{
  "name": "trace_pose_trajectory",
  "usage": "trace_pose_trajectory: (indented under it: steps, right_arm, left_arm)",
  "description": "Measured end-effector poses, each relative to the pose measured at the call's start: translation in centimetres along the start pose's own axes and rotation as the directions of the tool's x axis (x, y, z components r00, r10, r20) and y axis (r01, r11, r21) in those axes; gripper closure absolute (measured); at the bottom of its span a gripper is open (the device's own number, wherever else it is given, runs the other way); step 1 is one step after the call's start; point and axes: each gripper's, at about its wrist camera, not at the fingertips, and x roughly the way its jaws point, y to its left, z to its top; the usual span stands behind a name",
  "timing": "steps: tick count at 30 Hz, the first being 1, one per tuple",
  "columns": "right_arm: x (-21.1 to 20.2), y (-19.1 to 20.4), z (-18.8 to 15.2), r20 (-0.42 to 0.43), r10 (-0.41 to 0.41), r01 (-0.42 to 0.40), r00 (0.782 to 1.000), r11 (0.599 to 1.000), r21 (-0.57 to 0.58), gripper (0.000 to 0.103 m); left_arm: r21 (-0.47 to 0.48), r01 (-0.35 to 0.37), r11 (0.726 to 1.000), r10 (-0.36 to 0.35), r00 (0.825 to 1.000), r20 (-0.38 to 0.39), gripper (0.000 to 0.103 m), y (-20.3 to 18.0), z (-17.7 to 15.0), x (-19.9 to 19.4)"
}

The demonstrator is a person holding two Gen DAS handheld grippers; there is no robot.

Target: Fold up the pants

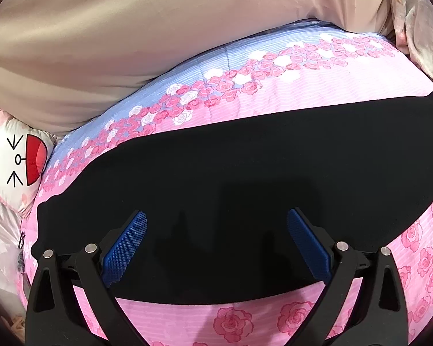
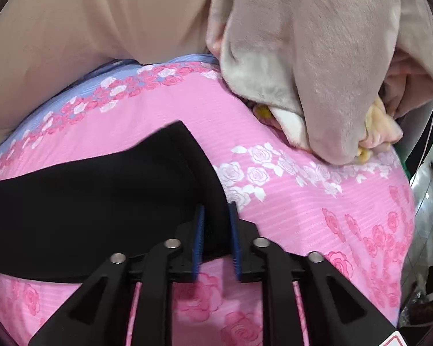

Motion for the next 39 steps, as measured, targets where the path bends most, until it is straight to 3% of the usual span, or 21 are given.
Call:
trace_pose_trajectory:
  steps: [3, 4, 5, 6, 17, 25, 32, 39]
  right_arm:
    - [-2.4, 0.0, -0.1, 0.057, 0.006, -0.009, 0.998, 0.999, 0.041, 0.078]
    - [-3.4, 0.0, -0.3, 0.080, 0.002, -0.006, 0.997, 0.998, 0.055, 0.073]
    - [-4.0, 0.1, -0.5, 0.090, 0.001, -0.007, 0.996, 0.998, 0.065, 0.058]
    - [-4.6, 0.3, -1.0, 0.094, 0.006, -0.012, 0.996, 0.997, 0.070, 0.052]
    - [-6.3, 3.8, -4.7, 0.067, 0.035, -0.041, 0.997, 0.996, 0.085, 0.050]
    - [-7.0, 6.8, -4.8, 0.075, 0.072, -0.076, 0.995, 0.995, 0.058, 0.044]
    - [-6.7, 8.6, -4.7, 0.074, 0.086, -0.089, 0.994, 0.995, 0.046, 0.041]
    - [-5.9, 9.2, -5.0, 0.054, 0.083, -0.085, 0.995, 0.996, 0.025, 0.041]
  left_arm:
    - [-0.016, 0.017, 1.000, -0.017, 1.000, -0.001, 0.007, 0.5, -0.1, -0.2]
    - [-0.023, 0.021, 1.000, -0.021, 1.000, 0.001, 0.007, 0.7, -0.1, -0.2]
    - [-0.028, 0.024, 0.999, -0.024, 1.000, 0.004, 0.007, 0.8, -0.1, -0.3]
    - [-0.037, 0.029, 0.999, -0.028, 1.000, 0.011, 0.007, 1.1, -0.1, -0.5]
    - [-0.117, 0.105, 0.988, -0.088, 0.986, 0.141, 0.007, 3.7, -0.5, -3.8]
    - [-0.164, 0.079, 0.983, -0.039, 0.972, 0.233, 0.007, 6.2, -0.1, -6.0]
    - [-0.211, 0.054, 0.976, 0.000, 0.969, 0.246, 0.007, 8.2, 0.0, -6.3]
    - [-0.254, -0.027, 0.967, 0.088, 0.969, 0.229, 0.007, 9.6, 0.1, -5.7]
